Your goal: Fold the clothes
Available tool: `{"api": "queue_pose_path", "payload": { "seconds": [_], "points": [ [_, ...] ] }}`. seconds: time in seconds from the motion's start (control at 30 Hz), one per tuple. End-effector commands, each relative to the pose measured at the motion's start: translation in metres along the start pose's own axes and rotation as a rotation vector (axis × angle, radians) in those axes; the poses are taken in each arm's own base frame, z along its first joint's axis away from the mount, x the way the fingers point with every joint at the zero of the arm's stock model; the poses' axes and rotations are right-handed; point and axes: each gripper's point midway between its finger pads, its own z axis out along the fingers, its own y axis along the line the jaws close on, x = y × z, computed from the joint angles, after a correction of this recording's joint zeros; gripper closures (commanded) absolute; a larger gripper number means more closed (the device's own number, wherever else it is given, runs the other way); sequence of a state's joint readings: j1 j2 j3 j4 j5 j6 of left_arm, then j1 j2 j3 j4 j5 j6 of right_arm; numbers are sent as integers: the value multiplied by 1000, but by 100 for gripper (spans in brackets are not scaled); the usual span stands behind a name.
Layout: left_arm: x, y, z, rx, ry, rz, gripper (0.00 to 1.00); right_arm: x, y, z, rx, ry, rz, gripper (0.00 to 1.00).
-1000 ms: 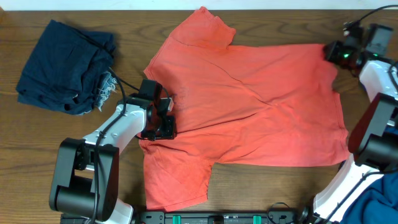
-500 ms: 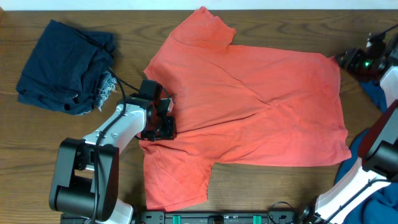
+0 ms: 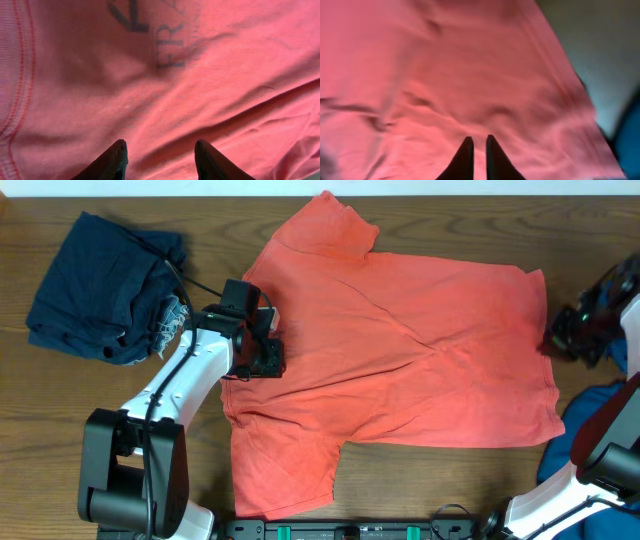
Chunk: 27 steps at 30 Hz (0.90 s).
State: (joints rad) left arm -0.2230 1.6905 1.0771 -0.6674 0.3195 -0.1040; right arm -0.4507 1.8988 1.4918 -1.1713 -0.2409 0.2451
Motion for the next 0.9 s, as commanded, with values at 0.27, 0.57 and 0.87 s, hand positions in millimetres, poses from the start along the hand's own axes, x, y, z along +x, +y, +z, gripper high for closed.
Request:
{"api": "queue_pose_path", "payload": {
  "seconds": [0.27, 0.57, 0.87],
  "points": [
    [3, 5, -5, -39, 8, 27, 53, 51, -99, 63, 219, 116, 312, 91],
    [3, 7, -5, -46, 8, 27, 51, 55, -182, 31, 463, 48, 573, 99],
    [-18, 3, -5, -34, -75, 51, 43, 14, -139, -28, 236, -116, 414, 88]
  ]
}}
